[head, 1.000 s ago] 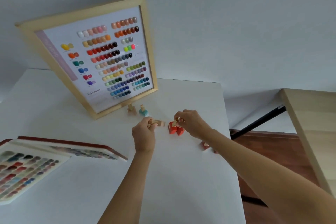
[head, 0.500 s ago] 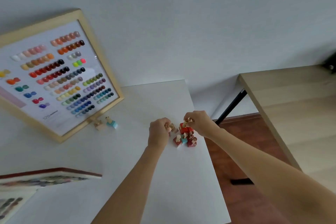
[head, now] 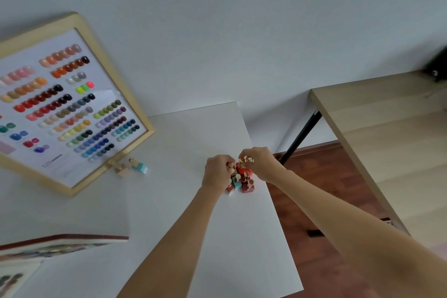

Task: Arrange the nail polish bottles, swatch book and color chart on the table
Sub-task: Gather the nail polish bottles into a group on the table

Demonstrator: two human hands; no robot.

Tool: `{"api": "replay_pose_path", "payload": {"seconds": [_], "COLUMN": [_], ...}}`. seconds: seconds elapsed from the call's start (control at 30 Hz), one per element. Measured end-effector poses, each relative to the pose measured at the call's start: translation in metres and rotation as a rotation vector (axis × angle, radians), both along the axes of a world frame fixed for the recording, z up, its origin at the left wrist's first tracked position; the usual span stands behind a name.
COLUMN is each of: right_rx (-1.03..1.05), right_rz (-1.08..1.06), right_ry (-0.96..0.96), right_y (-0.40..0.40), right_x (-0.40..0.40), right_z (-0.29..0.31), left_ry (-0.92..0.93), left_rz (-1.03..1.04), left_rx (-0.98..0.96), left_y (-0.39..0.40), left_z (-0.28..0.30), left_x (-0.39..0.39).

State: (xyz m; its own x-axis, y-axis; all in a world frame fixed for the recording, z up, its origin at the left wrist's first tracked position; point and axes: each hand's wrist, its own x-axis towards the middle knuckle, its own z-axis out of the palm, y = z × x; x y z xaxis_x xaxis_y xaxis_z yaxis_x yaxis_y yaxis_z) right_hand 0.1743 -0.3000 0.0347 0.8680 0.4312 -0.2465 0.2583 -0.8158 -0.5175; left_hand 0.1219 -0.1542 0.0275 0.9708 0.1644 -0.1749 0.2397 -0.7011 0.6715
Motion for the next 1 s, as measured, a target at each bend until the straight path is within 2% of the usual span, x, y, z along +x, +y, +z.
{"api": "replay_pose_path", "payload": {"seconds": [0.33, 0.43, 0.6, 0.73, 0.9, 1.0], "right_rx": [0.024, 0.063, 0.176, 0.215, 0.224, 0.211], "right_rz": [0.013, -0.003, 0.016, 0.104, 0.241, 0.304], "right_ry": [0.0, -0.066, -0.243, -0.243, -0.165, -0.118], "right_y": [-0.008, -0.003, 0.027, 0.075, 0.144, 0.185], "right_x": [-0.002, 0.001, 0.008, 0.007, -0.003, -0.008], "right_z": [0.007, 0.01, 0.02, 0.022, 0.017, 0.014], "left_ry": [0.045, -0.027, -0.277, -0.42, -0.479, -0.435], "left_rz": [-0.002, 0.073, 0.386, 0.683, 0.973, 1.026], "left_rx": [-0.169, -0.222, -0.254, -0.169, -0.07, -0.074], "left_y": [0.016, 0.03, 0.076, 0.12, 0.168, 0.188], "left_z": [0.004, 0.01, 0.017, 0.015, 0.009, 0.0], "left_x": [-0.005, -0.014, -0.034, -0.043, -0.045, -0.043]}}
